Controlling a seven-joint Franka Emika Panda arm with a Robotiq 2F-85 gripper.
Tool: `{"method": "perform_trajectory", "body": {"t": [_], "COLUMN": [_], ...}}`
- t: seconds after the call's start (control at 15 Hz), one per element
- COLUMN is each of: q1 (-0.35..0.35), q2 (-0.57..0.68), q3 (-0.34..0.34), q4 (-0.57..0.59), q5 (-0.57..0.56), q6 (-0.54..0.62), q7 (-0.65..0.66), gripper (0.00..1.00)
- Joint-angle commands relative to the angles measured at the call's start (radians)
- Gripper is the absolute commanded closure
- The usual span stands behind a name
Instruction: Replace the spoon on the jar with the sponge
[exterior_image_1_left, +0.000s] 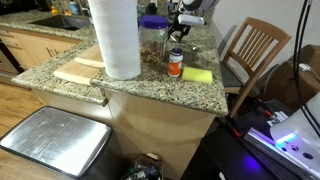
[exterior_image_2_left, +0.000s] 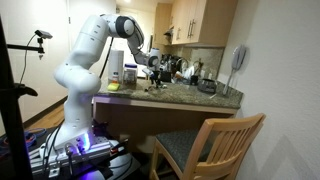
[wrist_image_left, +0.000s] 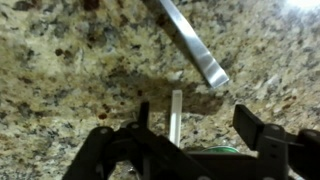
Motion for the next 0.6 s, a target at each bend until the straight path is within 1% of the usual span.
{"method": "perform_trajectory", "body": {"t": [0.0, 0.07, 0.2, 0.27, 0.33, 0.47, 0.53], "q1": [-0.005, -0.006, -0.006, -0.006, -0.007, -0.008, -0.008], "q2": [0.029, 0.030, 0.030, 0.029, 0.028, 0.024, 0.023], "q3": [-0.001, -0.001, -0.004, -0.006, -0.007, -0.011, -0.014], "q4": [0.023, 0.025, 0.025, 0.023, 0.021, 0.016, 0.013], "q5": [0.014, 0.015, 0.013, 0.012, 0.012, 0.007, 0.005], "q6": [0.014, 0.012, 0.012, 0.009, 0.009, 0.007, 0.004], "q7": [-0.002, -0.003, -0.003, -0.003, -0.003, -0.002, -0.001], "gripper": [0.47, 0.53, 0.67, 0.75, 0.81, 0.95, 0.99]}}
